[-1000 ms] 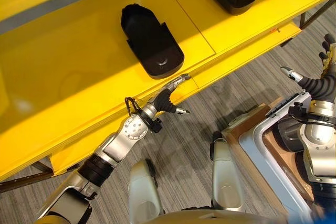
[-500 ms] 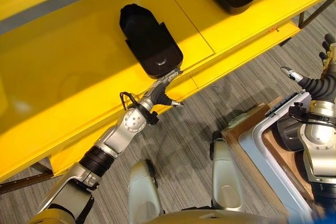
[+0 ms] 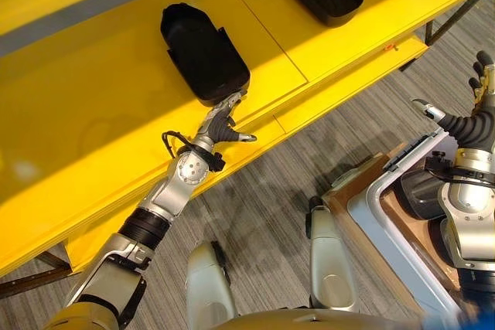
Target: Move parts from the plastic box to the shelf.
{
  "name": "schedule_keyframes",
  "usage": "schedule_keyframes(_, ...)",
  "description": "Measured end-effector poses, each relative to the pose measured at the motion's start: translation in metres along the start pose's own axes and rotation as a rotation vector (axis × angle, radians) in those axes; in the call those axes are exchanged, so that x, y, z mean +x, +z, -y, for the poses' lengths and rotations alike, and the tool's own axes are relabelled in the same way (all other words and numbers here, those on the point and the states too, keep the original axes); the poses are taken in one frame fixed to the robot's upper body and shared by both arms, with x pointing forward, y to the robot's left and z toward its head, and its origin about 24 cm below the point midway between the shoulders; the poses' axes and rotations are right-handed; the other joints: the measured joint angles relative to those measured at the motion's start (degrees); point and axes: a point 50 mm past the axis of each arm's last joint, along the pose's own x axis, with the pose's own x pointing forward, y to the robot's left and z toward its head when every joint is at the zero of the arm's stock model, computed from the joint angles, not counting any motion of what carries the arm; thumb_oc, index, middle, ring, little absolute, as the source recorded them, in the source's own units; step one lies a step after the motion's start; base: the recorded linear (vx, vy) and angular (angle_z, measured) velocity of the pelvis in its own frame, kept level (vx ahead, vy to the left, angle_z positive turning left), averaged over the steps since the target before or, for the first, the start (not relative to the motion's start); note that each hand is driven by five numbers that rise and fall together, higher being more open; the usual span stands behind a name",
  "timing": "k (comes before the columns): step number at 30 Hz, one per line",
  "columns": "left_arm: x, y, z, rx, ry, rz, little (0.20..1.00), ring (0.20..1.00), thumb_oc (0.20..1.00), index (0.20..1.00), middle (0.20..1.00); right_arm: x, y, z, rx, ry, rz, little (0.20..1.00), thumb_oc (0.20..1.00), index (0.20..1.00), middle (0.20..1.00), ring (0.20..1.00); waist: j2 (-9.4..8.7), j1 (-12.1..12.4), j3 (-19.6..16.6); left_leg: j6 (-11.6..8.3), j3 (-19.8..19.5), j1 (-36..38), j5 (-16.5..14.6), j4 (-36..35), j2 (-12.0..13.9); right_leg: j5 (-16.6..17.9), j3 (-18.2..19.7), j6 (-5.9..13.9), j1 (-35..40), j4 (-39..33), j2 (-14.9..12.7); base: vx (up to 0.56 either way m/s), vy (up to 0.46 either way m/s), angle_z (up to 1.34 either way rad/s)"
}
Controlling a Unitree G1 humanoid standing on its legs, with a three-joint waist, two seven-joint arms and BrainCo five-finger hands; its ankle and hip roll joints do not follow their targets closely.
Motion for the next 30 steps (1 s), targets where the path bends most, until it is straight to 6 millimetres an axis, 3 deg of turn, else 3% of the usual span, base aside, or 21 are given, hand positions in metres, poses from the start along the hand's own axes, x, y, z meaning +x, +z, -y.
schedule_keyframes(30,0.008,-0.004,-0.015,0.024,0.108,-0.035,1.000,1.000,1.000,1.000,1.000,0.000,-0.001,-0.001,0.001,0.006,-0.004,1.000,1.000,1.000,1.000,1.000,-0.08,-0.10,0.06,-0.07,0.33,-0.82,0.02,0.34,0.74,-0.30,0.66,-0.29,-1.96,1.46,0.81,0.00,0.000,-0.01)
